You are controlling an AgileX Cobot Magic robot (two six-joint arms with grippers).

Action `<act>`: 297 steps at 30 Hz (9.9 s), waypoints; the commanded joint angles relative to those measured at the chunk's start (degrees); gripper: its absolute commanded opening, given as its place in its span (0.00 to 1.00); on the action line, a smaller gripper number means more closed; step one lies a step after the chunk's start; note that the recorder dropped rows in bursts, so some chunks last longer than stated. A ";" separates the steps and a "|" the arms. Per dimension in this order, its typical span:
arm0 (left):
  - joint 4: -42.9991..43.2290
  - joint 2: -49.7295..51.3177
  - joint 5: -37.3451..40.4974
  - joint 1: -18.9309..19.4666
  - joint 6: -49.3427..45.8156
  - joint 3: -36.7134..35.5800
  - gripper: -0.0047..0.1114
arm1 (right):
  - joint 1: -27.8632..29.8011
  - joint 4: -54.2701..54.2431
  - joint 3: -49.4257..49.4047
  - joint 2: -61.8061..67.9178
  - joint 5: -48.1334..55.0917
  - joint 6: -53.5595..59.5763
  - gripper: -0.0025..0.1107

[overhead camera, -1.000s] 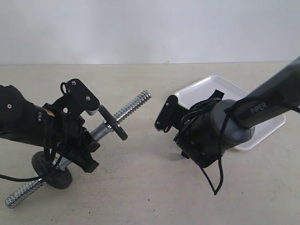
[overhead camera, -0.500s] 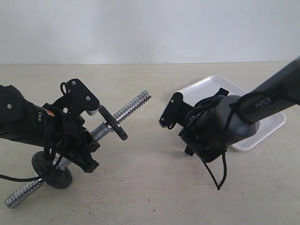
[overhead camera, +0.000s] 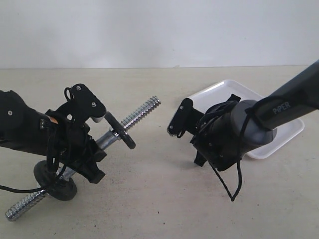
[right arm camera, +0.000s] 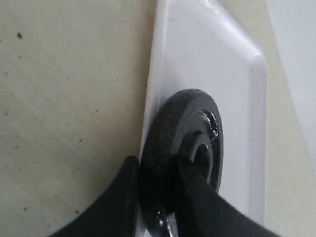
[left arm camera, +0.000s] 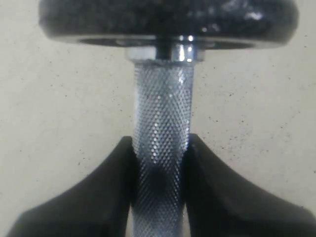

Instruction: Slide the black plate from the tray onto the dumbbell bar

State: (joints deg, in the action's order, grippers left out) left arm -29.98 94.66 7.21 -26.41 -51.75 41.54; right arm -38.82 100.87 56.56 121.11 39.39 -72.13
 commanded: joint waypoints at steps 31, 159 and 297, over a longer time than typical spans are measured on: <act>-1.72 -2.33 -28.35 -0.18 -0.17 1.70 0.08 | 0.44 -1.86 -0.47 -5.38 -0.60 2.67 0.02; -2.11 -2.33 -27.30 -0.18 -0.17 1.70 0.08 | 20.57 -83.21 14.39 -15.42 -3.68 59.43 0.02; -2.33 -2.33 -17.68 -4.82 1.68 1.84 0.08 | 1.12 -81.60 20.38 -25.49 -1.56 57.25 0.02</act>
State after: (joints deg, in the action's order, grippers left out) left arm -30.77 94.66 6.03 -30.82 -51.24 41.54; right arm -36.84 18.79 75.93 96.61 41.16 -15.49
